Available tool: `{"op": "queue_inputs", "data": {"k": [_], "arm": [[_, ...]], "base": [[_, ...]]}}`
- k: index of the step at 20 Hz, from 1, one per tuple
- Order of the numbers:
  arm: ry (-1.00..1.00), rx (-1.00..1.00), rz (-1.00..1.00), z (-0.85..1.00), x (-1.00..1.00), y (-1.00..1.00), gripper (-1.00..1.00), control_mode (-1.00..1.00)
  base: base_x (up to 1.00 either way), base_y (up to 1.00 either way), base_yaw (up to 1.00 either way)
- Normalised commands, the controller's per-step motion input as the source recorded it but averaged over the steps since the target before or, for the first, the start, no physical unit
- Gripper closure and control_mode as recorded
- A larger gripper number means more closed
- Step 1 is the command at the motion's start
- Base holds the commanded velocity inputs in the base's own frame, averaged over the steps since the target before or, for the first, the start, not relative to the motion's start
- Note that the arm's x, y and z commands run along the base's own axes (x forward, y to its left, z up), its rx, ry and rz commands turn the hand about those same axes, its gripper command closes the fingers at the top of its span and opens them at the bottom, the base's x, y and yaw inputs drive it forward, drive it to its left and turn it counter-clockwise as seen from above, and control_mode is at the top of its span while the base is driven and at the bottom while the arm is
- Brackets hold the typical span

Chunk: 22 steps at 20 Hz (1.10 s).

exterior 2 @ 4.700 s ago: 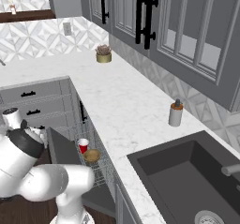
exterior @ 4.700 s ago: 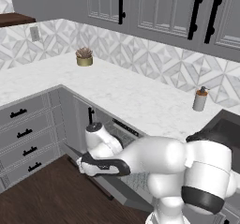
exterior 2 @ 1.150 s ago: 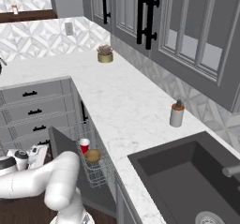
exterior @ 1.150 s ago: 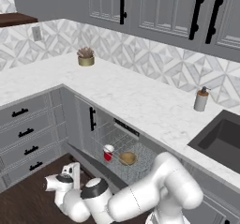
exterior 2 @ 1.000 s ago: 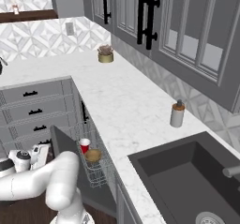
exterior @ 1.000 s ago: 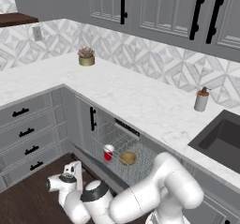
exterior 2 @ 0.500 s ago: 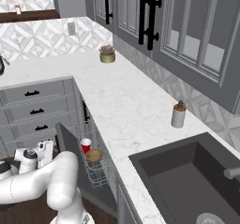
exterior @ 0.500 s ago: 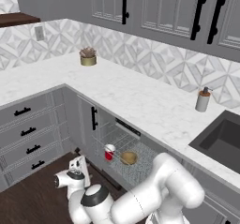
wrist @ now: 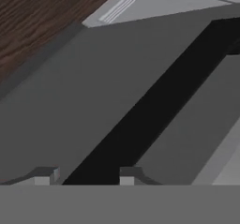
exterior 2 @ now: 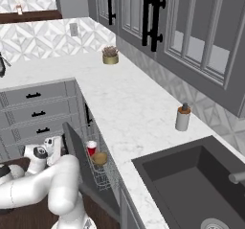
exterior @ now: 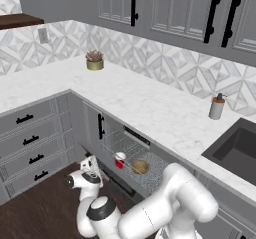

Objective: Pick up the cup and bowl from the counter, place them in the dishwasher, and close the dishwasher door.

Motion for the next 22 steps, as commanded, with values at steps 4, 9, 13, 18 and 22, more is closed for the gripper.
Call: {"op": "queue_inputs", "data": {"k": [4, 9, 13, 18, 22], "arm": [[0.01, -0.18, 0.01, -1.0, 1.0, -1.0, -1.0, -1.0], [0.02, -0.27, 0.06, -1.0, 0.95, -1.0, -1.0, -1.0], [0.0, -0.33, 0.08, -1.0, 0.75, -0.9, -1.0, -1.0], [0.0, -0.34, 0.12, -1.0, 0.59, -0.59, -1.0, -1.0], [0.0, -0.17, 0.13, -1.0, 0.49, -0.9, -1.0, -1.0]], "base": [[0.0, 0.0, 0.0], [0.0, 0.0, 0.0], [0.0, 0.0, 0.0], [0.0, 0.0, 0.0], [0.0, 0.0, 0.0]]}}
